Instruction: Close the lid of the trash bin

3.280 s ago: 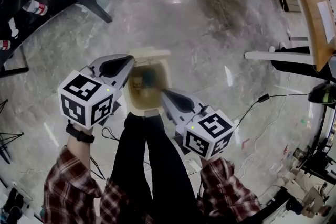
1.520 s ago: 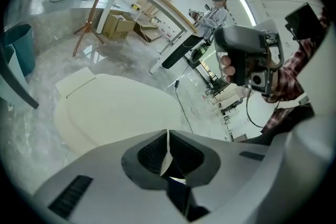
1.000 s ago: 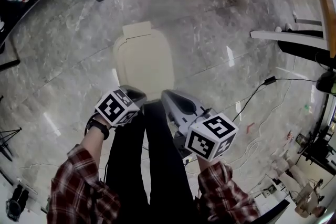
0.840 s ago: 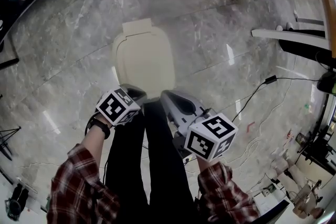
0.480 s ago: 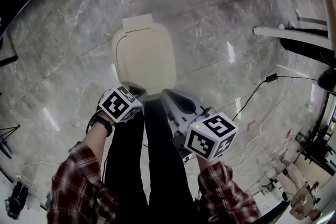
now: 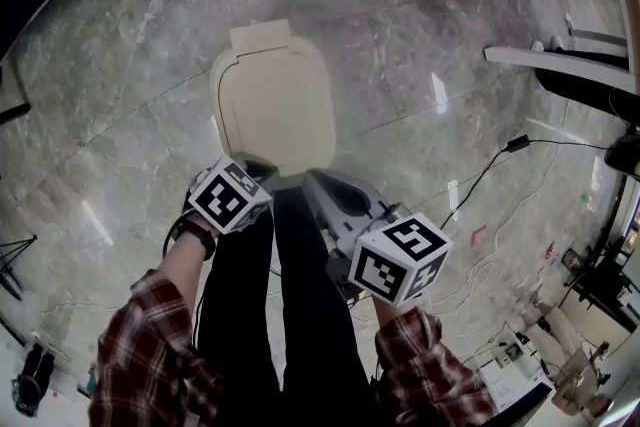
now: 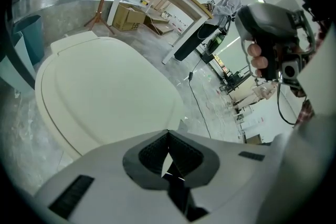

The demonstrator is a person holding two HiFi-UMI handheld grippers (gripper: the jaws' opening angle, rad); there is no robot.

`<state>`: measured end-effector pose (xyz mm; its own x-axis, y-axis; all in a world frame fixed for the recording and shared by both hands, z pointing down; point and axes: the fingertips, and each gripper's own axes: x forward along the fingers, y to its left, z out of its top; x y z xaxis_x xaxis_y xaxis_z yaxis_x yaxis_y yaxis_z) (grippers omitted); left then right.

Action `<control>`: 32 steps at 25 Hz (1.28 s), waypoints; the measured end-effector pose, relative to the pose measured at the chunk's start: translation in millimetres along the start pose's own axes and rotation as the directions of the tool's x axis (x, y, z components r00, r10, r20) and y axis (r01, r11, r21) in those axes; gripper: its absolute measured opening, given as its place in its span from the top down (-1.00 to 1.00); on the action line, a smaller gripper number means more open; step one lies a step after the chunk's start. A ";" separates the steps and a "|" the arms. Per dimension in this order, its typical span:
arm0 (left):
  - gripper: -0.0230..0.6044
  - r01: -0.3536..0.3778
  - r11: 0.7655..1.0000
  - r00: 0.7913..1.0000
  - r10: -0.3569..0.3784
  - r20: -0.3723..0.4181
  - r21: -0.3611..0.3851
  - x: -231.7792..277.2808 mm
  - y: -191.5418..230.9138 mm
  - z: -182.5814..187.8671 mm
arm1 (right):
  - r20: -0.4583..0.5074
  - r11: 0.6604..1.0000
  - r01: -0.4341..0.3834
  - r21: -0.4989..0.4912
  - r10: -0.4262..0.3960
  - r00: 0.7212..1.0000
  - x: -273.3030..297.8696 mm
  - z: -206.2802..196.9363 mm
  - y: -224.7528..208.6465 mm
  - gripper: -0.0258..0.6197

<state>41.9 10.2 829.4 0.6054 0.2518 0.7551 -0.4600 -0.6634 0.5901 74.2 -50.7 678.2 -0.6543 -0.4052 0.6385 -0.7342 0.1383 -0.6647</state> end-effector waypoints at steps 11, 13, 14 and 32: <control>0.89 -0.017 1.000 0.999 0.016 -0.027 -0.011 7.3 7.1 -4.6 | -0.009 1.000 0.006 -0.017 -0.006 1.000 4.6 -0.1 -1.2 0.88; 0.89 -0.044 0.998 0.999 0.043 -0.025 -0.039 2.2 8.8 -2.8 | -0.008 1.000 0.006 -0.025 -0.006 1.000 1.4 2.0 1.1 0.88; 0.89 -0.056 0.997 0.998 0.055 -0.018 -0.061 -2.6 9.8 -1.0 | -0.010 1.000 0.004 -0.031 -0.005 1.000 -0.2 3.3 3.0 0.88; 0.89 -0.191 0.975 0.890 0.220 0.399 -0.111 -285.1 -120.7 112.0 | 0.037 0.958 -0.085 -0.272 0.099 0.994 -120.8 98.4 176.6 0.88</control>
<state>-2.4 -60.5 510.9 0.6966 -0.2030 0.6882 -0.6369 -0.6166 0.4628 41.4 -66.3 445.5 -0.7165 -0.4228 0.5549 -0.6973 0.4133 -0.5856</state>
